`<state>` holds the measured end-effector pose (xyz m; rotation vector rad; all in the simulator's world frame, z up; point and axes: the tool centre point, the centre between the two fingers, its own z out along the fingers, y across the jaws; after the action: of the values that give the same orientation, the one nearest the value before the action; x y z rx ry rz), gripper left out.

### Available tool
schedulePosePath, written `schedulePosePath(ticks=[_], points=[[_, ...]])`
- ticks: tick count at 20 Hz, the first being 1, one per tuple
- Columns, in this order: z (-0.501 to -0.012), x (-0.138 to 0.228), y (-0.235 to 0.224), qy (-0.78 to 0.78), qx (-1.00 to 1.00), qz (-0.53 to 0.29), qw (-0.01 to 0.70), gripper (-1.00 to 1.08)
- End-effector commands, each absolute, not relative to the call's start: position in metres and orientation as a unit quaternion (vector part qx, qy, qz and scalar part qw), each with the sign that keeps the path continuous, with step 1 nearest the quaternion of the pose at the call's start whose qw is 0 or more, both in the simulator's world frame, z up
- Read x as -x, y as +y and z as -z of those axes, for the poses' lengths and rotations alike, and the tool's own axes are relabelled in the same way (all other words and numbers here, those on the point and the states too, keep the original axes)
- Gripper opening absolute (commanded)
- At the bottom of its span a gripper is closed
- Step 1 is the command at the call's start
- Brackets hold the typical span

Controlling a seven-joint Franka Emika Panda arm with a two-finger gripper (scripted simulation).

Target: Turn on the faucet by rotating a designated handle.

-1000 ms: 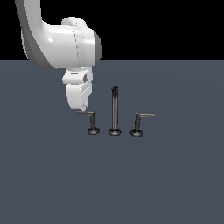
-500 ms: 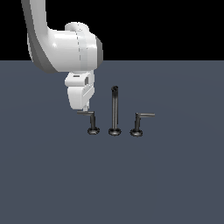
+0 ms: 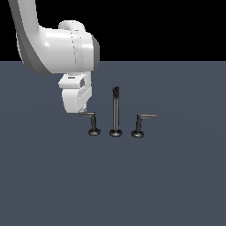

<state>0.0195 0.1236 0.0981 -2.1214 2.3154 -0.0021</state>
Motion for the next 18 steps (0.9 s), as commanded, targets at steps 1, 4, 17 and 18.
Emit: schedulePosePath(ticks=[1,4,17,18], points=[[-0.098,-0.010,0.130,0.737,0.676,0.000,0.000,-1.00],[-0.098,-0.003,0.134,0.737,0.676,0.000,0.000,-1.00],[-0.098,0.028,0.124,0.738,0.675,0.001,0.001,-1.00],[-0.098,0.032,0.124,0.738,0.675,0.001,0.001,-1.00]])
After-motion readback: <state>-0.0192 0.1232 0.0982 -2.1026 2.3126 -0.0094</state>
